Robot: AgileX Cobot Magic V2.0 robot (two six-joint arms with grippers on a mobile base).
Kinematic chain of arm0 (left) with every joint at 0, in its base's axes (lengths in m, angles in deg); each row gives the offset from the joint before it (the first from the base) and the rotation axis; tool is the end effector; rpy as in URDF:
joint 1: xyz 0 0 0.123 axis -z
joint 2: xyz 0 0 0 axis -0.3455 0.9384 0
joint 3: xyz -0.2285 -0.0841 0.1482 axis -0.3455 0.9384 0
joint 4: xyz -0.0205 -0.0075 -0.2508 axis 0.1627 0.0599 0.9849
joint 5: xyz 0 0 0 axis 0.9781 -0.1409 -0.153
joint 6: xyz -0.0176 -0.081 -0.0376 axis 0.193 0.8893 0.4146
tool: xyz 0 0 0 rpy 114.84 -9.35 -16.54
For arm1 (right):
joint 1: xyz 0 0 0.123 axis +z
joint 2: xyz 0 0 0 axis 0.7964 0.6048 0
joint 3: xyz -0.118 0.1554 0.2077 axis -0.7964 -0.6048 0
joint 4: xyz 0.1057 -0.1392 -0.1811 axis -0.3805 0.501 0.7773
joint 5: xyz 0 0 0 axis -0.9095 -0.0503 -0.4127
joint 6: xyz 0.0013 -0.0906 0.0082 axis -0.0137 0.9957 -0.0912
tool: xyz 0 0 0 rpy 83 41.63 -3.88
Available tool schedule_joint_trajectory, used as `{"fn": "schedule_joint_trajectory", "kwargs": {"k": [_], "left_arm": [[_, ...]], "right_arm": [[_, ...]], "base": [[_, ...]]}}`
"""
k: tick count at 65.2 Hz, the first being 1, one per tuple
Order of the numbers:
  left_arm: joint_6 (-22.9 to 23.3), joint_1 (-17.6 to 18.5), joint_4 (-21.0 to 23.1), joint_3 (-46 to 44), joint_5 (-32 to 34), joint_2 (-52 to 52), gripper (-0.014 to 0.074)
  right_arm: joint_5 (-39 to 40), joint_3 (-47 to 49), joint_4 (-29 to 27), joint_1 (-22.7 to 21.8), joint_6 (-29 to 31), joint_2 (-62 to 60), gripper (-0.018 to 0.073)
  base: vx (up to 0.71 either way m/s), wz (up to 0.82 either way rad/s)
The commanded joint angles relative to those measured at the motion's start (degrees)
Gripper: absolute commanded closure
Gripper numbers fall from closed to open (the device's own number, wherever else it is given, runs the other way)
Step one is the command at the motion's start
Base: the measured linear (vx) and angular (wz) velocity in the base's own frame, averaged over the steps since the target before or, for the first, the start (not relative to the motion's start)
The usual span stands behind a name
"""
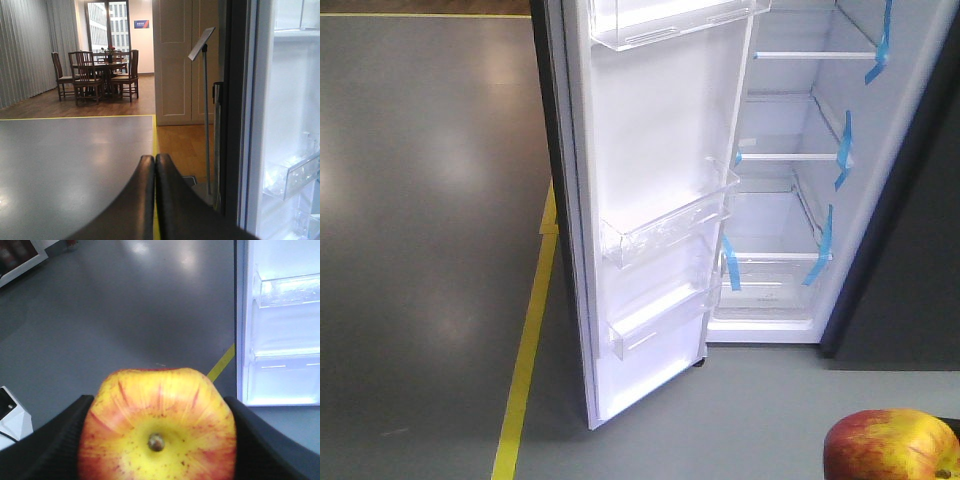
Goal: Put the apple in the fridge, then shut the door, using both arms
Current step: 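Drive closer to the refrigerator opening with the apple held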
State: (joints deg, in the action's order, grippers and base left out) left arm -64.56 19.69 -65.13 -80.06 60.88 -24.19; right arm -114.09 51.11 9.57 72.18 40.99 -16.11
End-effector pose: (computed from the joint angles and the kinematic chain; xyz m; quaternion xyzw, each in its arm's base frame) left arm 0.0563 0.0006 0.2063 -0.0166 0.6775 -0.0115 0.7353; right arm 0.0469 0.0549 0.3188 -0.2135 0.8228 0.2731 0.4503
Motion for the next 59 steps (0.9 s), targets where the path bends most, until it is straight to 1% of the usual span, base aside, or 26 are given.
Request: {"fn": "schedule_joint_trajectory", "kwargs": {"k": [1, 59], "left_arm": [[0.09, -0.08, 0.61, 1.64, 4.19, -0.88, 0.0602], [0.09, -0.08, 0.61, 1.64, 4.19, -0.88, 0.0602]], "right_arm": [[3.70, 1.53, -2.05, 0.13, 0.17, 0.30, 0.0223], [3.70, 1.53, -2.05, 0.13, 0.17, 0.30, 0.0223]], "base": [[0.08, 0.02], [0.08, 0.00]]}}
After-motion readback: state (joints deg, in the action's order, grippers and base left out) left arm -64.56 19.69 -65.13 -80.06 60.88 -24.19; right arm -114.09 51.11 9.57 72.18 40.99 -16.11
